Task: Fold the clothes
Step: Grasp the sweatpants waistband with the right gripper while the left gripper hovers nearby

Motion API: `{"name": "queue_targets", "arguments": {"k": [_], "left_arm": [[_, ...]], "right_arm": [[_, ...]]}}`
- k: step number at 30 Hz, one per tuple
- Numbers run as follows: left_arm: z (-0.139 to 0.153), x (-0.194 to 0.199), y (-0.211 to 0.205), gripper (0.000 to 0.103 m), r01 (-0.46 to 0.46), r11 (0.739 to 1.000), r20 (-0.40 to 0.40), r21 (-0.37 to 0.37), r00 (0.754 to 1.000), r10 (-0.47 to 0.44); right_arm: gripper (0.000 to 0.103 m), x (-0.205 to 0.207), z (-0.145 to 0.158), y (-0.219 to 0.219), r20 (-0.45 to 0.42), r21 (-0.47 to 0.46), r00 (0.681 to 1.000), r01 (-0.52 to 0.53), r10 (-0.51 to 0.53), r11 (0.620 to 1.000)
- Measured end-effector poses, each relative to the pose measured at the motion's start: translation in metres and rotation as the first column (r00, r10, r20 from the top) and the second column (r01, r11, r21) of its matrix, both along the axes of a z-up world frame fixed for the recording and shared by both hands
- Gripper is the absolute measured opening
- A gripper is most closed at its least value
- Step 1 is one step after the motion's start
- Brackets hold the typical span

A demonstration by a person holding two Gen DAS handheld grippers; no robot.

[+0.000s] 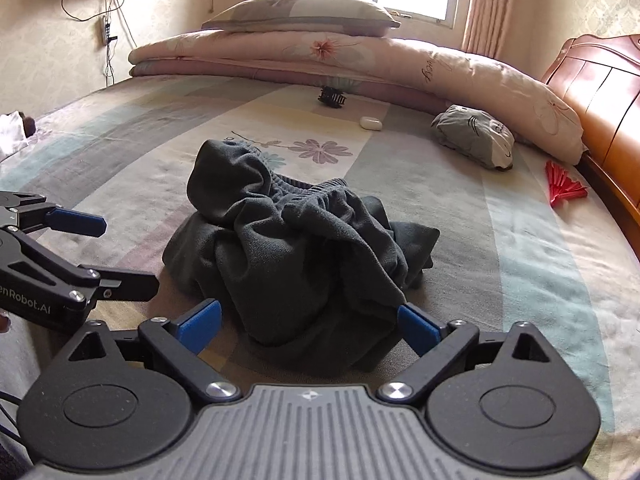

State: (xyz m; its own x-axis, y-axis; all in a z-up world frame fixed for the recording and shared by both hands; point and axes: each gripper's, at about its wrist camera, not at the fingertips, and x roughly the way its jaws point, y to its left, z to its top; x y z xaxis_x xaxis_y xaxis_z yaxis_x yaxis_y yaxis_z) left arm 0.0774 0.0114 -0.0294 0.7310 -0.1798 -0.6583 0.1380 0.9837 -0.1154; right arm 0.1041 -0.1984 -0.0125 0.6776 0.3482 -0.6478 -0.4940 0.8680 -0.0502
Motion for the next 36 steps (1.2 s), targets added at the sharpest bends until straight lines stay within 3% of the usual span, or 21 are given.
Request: {"name": "queue_targets", "arguments": {"k": [5, 9, 16, 22, 23, 25, 27, 30, 32, 33, 36], "left_arm": [[0.004, 0.013, 0.009, 0.102, 0.057, 0.995, 0.014, 0.082, 0.998, -0.058], [0.000, 0.029, 0.020, 0.102, 0.049, 0.996, -0.003, 0.070, 0.999, -0.049], [-0.002, 0.045, 0.013, 0.099, 0.059, 0.997, -0.055, 0.047, 0.997, -0.056], [0.002, 0.054, 0.001, 0.087, 0.110, 0.989, -0.075, 0.098, 0.992, -0.103], [0.003, 0.056, 0.000, 0.087, 0.111, 0.988, -0.073, 0.108, 0.992, -0.103], [0.004, 0.060, -0.001, 0.087, 0.110, 0.987, -0.070, 0.115, 0.992, -0.102], [0.006, 0.063, -0.001, 0.088, 0.111, 0.988, -0.071, 0.109, 0.992, -0.104], [0.008, 0.065, -0.002, 0.088, 0.114, 0.988, -0.071, 0.105, 0.992, -0.107], [0.009, 0.066, -0.002, 0.088, 0.113, 0.988, -0.069, 0.105, 0.992, -0.107], [0.010, 0.066, -0.003, 0.088, 0.109, 0.989, -0.069, 0.103, 0.992, -0.103], [0.012, 0.066, -0.003, 0.088, 0.098, 0.991, -0.073, 0.095, 0.993, -0.091]], "right_arm": [[0.084, 0.011, 0.001, 0.000, -0.018, 0.012, 0.997, 0.069, -0.068, 0.998], [0.076, 0.017, 0.001, -0.005, -0.005, -0.019, 0.997, 0.077, -0.077, 0.997], [0.065, 0.035, 0.000, -0.014, -0.033, -0.080, 0.999, 0.023, -0.025, 0.997], [0.060, 0.051, 0.003, -0.005, -0.023, -0.099, 0.999, -0.024, 0.022, 0.995], [0.058, 0.054, 0.003, -0.002, -0.018, -0.108, 0.999, -0.033, 0.031, 0.994], [0.037, 0.060, 0.002, 0.004, -0.012, -0.134, 0.999, -0.054, 0.053, 0.990], [0.027, 0.067, -0.001, 0.010, -0.013, -0.164, 0.997, -0.071, 0.070, 0.984], [0.027, 0.074, -0.001, 0.001, -0.002, -0.178, 0.999, -0.046, 0.046, 0.983], [0.009, 0.079, 0.001, -0.007, 0.008, -0.183, 1.000, -0.022, 0.024, 0.983], [0.006, 0.081, 0.001, -0.011, 0.012, -0.185, 1.000, -0.011, 0.013, 0.983], [0.005, 0.087, 0.003, -0.023, 0.027, -0.192, 0.999, 0.025, -0.020, 0.981]]}}
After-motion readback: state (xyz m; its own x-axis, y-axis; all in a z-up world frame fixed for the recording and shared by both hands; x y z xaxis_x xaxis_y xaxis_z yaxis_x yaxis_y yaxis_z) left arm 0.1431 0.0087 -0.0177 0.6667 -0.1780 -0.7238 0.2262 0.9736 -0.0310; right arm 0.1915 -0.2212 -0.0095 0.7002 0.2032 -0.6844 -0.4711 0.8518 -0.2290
